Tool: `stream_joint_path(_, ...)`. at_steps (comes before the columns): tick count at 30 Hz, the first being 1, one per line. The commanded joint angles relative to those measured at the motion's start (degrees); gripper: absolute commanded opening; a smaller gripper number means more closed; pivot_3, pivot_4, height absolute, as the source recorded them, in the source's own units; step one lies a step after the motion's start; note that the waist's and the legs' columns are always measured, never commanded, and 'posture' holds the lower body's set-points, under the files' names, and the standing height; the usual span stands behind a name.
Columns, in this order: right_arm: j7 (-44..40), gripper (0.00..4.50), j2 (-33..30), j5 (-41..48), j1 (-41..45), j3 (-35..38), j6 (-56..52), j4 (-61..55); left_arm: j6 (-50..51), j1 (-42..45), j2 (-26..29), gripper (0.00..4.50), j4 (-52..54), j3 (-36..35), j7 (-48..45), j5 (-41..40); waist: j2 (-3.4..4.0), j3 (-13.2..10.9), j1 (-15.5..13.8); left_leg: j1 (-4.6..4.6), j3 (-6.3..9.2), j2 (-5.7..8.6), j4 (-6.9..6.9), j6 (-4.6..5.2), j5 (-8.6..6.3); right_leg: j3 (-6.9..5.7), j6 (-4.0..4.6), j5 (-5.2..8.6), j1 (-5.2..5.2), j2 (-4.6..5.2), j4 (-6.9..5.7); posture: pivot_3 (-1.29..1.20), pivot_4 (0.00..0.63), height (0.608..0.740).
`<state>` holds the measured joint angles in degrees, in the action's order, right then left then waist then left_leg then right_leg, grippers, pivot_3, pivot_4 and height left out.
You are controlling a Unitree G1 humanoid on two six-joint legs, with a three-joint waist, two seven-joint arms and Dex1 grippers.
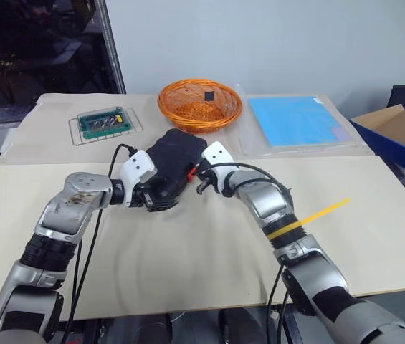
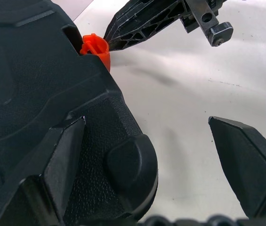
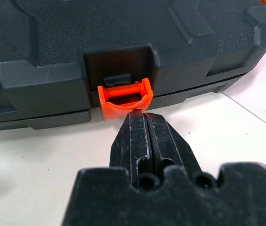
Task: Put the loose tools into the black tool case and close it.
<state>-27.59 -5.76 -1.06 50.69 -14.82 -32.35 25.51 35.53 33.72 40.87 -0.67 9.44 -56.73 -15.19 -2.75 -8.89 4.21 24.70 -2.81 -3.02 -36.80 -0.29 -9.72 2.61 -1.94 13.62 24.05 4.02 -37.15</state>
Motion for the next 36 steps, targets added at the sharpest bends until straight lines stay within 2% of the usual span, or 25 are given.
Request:
stream_joint_path(1, -1.4, 0.04, 2.93, 1.15, 3.2, 0.28, 5.5, -0.88, 3.91, -2.9, -0.01, 4.5, -1.91, 3.19, 0.02, 1.77, 0.0, 0.0, 0.08, -0.03, 0.01, -0.01, 0.02, 0.0, 0.0, 0.03, 0.0, 0.0, 0.0, -0.03, 0.0, 0.0, 0.15, 0.74)
stream_joint_path(15, -8.24, 0.04, 7.38, 3.5, 1.18, 1.11, 14.77, 0.64, 5.95, -4.24, 0.46, 4.5, -0.53, 2.66, 0.94, 1.58, 0.14, 0.09, 0.95, -0.52, -0.41, -0.57, 0.28, -0.03, -0.02, 0.73, -0.05, 0.04, 0.01, -0.76, 0.01, 0.0, 0.15, 0.74)
stream_joint_path(20, -8.55, 0.04, 7.09, 2.67, -0.33, 0.98, 15.68, -0.22, 5.87, -4.61, 0.09, 4.5, -0.27, 2.01, 1.47, 1.31, 0.15, 0.1, 0.14, -0.47, -0.49, -0.56, 0.29, -0.04, -0.03, 0.75, 0.01, 0.01, 0.04, -0.72, 0.04, 0.0, 0.15, 0.74)
stream_joint_path(22, -8.64, 0.04, 6.25, 3.91, -1.88, 2.03, 15.32, -4.3, 5.12, -4.88, -0.38, 4.5, -0.04, 1.05, 1.51, 0.62, 0.15, 0.1, -0.26, -0.47, -0.55, -0.55, 0.29, -0.08, -0.05, 0.78, 0.03, 0.0, 0.07, -0.68, 0.05, 0.0, 0.15, 0.74)
stream_joint_path(24, -9.38, 0.04, 5.72, 9.35, -6.36, 6.16, 14.79, -14.04, -2.57, -6.43, -2.15, 4.5, 1.68, -2.95, 1.22, -1.39, 0.15, 0.11, -0.48, -0.43, -0.57, -0.56, 0.29, -0.13, -0.08, 0.79, 0.09, -0.03, 0.1, -0.68, 0.06, 0.0, 0.15, 0.74)
stream_joint_path(26, -8.37, 0.04, 4.13, 9.82, -9.05, 7.17, 12.81, -20.39, -7.43, -7.49, -4.06, 4.5, 3.12, -6.37, 1.16, -3.38, 0.15, 0.1, -0.83, -0.39, -0.6, -0.54, 0.42, -0.13, -0.08, 0.8, 0.28, -0.11, 0.16, -0.64, 0.11, 0.0, 0.15, 0.74)
stream_joint_path(29, -8.34, 0.04, -1.53, 10.87, -15.61, 8.42, 8.05, -33.03, -2.36, -9.96, -6.26, 4.5, 9.34, -12.96, 1.73, -11.85, 0.15, 0.1, -1.6, -0.14, -0.6, -0.55, 0.42, -0.18, -0.11, 0.79, 0.28, -0.1, 0.33, -0.64, 0.15, 0.0, 0.15, 0.74)
stream_joint_path(30, -9.46, 0.61, -4.34, 12.86, -18.79, 9.32, 4.83, -38.98, -0.28, -11.75, -6.45, 4.5, 12.39, -15.3, 2.08, -15.07, 0.15, 0.1, -1.74, -0.02, -0.59, -0.55, 0.42, -0.19, -0.12, 0.78, 0.27, -0.1, 0.44, -0.64, 0.18, 0.0, 0.15, 0.74)
stream_joint_path(32, -12.33, 1.13, -11.06, 17.58, -25.21, 11.62, -2.34, -50.49, 1.28, -16.71, -5.57, 4.5, 17.96, -18.74, 1.61, -19.19, 0.14, 0.09, -1.86, 0.06, -0.59, -0.56, 0.44, -0.28, -0.18, 0.78, 0.24, -0.08, 0.46, -0.64, 0.27, 0.0, 0.15, 0.74)
stream_joint_path(34, -13.2, 1.8, -15.45, 20.95, -29.08, 13.74, -6.6, -57.1, 2.65, -19.85, -4.76, 4.5, 20.78, -20.77, 2.02, -21.43, 0.14, 0.09, -1.97, 0.14, -0.59, -0.56, 0.47, -0.33, -0.27, 0.78, 0.2, -0.05, 0.48, -0.62, 0.4, 0.0, 0.15, 0.74)
stream_joint_path(36, -15.48, 2.64, -22.24, 24.46, -35.84, 18.58, -10.02, -64.56, 3.82, -25.07, -2.93, 4.5, 23.87, -23.9, 2.23, -22.96, 0.13, 0.07, -1.84, 0.14, -0.62, -0.56, 0.44, -0.32, -0.32, 0.79, 0.21, -0.03, 0.5, -0.62, 0.44, 0.0, 0.15, 0.74)
